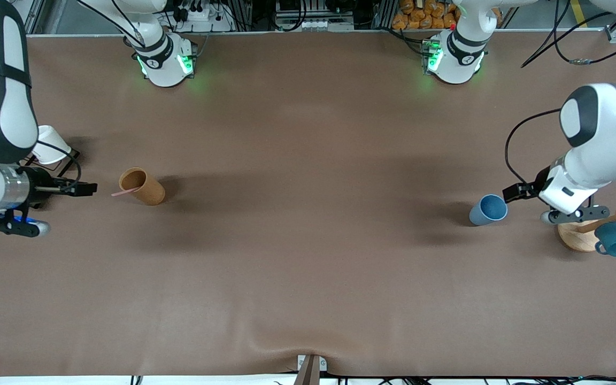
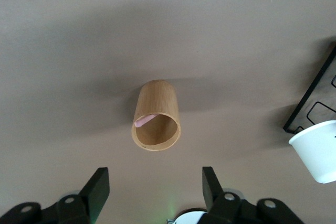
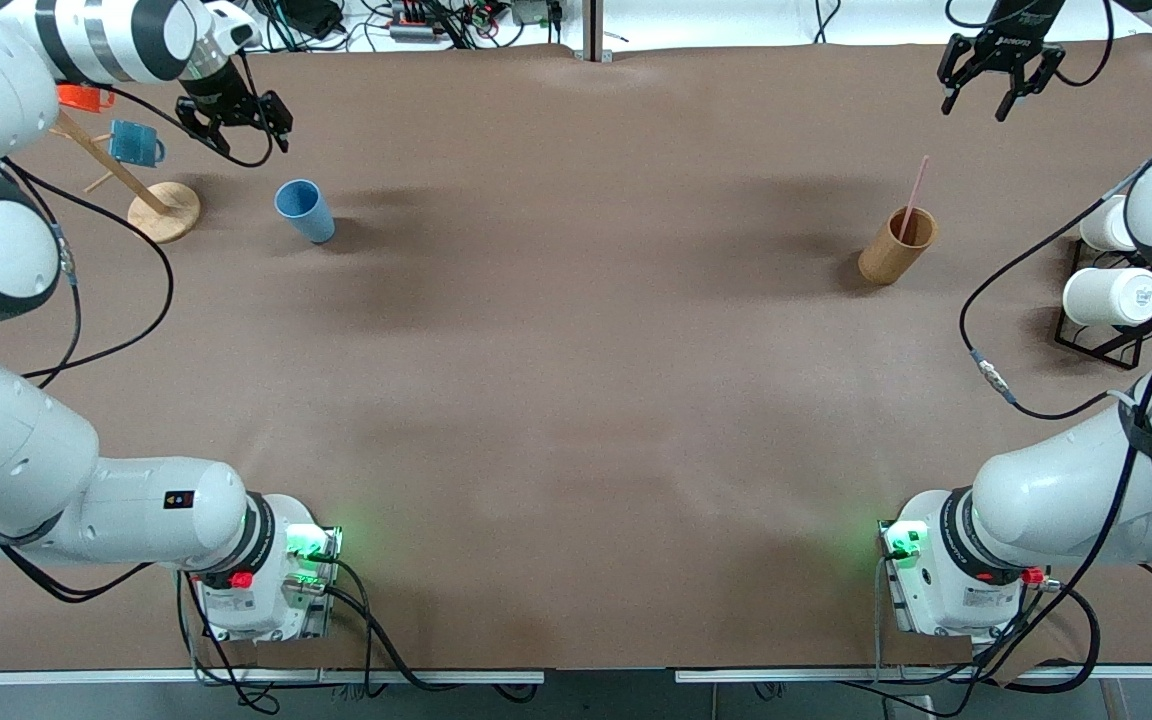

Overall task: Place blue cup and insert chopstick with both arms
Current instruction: 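Grasp the pink chopstick with the right gripper while the left gripper grasps the blue cup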

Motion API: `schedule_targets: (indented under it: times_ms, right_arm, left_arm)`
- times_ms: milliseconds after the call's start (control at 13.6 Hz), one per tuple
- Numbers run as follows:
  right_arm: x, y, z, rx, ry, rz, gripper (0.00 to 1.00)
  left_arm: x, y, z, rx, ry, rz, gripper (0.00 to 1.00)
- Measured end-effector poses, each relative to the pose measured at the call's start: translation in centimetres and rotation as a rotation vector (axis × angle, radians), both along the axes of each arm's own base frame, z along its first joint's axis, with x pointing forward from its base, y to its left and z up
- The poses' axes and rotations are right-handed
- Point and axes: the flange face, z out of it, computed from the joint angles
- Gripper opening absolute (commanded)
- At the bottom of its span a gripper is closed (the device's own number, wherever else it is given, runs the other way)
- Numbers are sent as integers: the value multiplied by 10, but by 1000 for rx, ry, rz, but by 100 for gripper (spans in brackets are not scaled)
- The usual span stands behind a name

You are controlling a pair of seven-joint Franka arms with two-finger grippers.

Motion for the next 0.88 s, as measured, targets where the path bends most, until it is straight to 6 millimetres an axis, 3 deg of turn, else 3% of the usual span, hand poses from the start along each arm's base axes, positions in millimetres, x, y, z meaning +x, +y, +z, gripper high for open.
schedule_targets:
  times_ms: [367, 587, 733, 880]
  right_arm:
    - [7, 2, -28, 2, 25, -7, 62]
    - [9, 11, -48, 12, 34, -16, 56]
    - [9, 16, -54, 6, 39, -28, 47]
    - [9, 19, -58, 3, 41, -32, 43]
  left_arm:
    - [9, 9, -55, -6, -1, -29, 100]
    - [0, 25, -87, -10, -10, -44, 100]
    - [-4, 24, -94, -11, 0, -47, 88]
    - [-7, 22, -98, -13, 8, -50, 63]
